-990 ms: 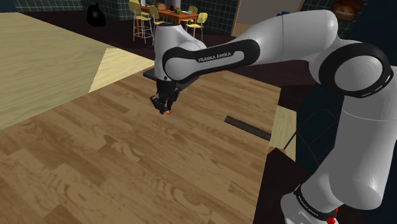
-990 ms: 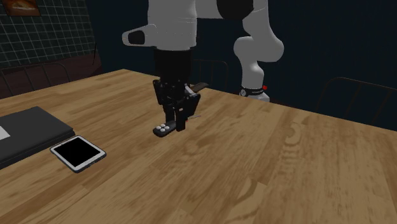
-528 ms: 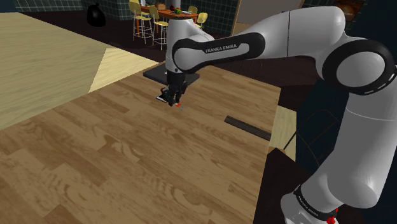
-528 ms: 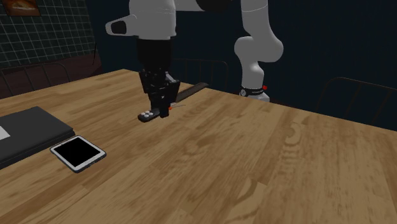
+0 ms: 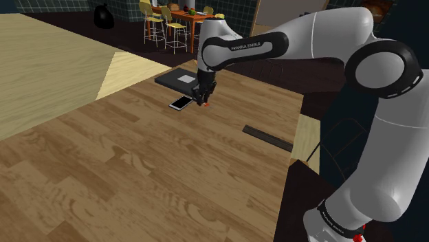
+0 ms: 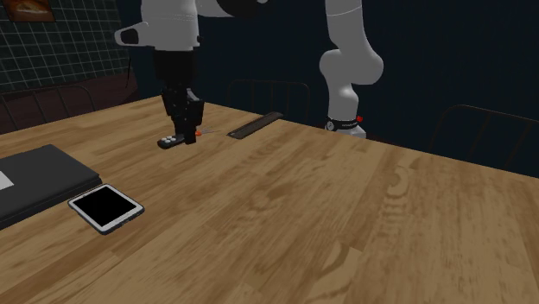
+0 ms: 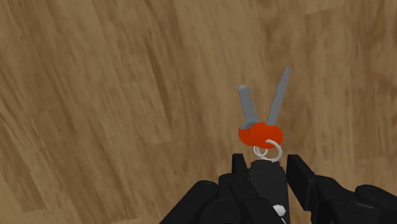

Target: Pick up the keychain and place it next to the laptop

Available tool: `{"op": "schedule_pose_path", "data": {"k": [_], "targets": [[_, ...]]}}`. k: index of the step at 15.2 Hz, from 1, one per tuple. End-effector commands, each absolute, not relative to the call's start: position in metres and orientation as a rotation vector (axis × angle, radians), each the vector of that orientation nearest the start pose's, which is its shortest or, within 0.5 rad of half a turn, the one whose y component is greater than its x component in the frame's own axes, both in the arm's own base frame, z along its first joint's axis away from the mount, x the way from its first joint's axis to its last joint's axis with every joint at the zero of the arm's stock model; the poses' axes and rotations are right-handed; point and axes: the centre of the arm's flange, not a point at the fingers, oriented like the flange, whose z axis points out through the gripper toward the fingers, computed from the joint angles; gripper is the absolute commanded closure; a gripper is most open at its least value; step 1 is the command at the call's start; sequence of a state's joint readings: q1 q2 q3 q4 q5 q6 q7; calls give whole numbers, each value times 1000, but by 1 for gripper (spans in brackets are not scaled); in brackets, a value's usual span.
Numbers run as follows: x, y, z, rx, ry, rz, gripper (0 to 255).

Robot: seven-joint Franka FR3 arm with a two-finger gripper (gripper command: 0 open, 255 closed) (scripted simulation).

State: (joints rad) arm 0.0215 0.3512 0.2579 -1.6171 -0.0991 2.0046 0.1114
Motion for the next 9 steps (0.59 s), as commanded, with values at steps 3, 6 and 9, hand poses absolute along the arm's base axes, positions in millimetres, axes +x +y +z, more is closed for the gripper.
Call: {"op": "schedule_pose_path", "data": {"k": [3,6,9], "targets": [[663,109,434,-3120,-300,-76,255],[675,71,434,-3120,-300,-76,255],[688,34,434,-3120,-300,-76,255]]}}
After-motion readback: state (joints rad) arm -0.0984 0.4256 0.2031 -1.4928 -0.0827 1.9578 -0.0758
